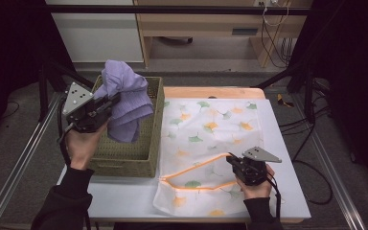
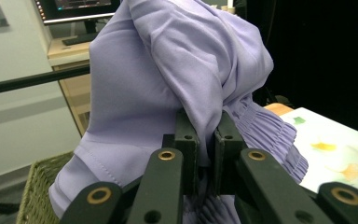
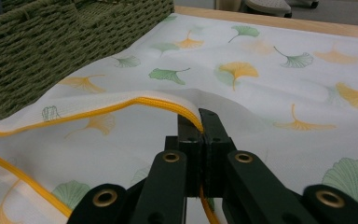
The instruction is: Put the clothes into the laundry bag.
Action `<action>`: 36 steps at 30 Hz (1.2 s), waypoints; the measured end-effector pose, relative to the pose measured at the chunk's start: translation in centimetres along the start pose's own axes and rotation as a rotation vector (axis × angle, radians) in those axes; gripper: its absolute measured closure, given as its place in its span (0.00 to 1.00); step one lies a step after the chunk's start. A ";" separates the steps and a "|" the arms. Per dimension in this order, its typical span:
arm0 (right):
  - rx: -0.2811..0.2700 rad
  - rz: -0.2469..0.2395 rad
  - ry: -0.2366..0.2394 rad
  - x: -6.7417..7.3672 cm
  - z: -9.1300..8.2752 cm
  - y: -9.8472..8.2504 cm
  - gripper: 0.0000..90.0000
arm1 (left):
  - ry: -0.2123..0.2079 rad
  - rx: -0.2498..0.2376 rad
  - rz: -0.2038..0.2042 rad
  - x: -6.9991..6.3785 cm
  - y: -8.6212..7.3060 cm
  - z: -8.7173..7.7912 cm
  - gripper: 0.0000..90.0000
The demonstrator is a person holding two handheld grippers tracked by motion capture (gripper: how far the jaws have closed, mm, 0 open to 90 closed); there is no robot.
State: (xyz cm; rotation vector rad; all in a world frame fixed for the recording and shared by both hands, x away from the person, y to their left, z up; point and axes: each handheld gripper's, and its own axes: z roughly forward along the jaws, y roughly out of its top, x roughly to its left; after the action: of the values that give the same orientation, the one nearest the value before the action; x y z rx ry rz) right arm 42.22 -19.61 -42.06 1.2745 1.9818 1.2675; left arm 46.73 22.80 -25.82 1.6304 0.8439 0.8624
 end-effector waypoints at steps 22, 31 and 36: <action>-0.001 0.006 -0.005 -0.2 0.0 0.0 0.98 | -0.203 -0.043 0.064 -6.2 3.3 -2.4 0.91; -0.002 0.009 -0.008 -0.3 0.0 0.1 0.98 | -0.304 -0.043 0.093 -9.1 3.4 -2.5 0.91; -0.002 0.013 -0.011 -0.5 0.1 0.2 0.98 | -0.366 -0.046 0.096 -10.7 2.8 -2.4 0.91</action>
State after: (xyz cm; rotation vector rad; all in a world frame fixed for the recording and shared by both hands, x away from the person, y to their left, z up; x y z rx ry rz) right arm 42.60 -20.00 -42.02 1.2918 1.9673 1.2660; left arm 39.66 14.14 -23.90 1.7300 0.4899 0.6156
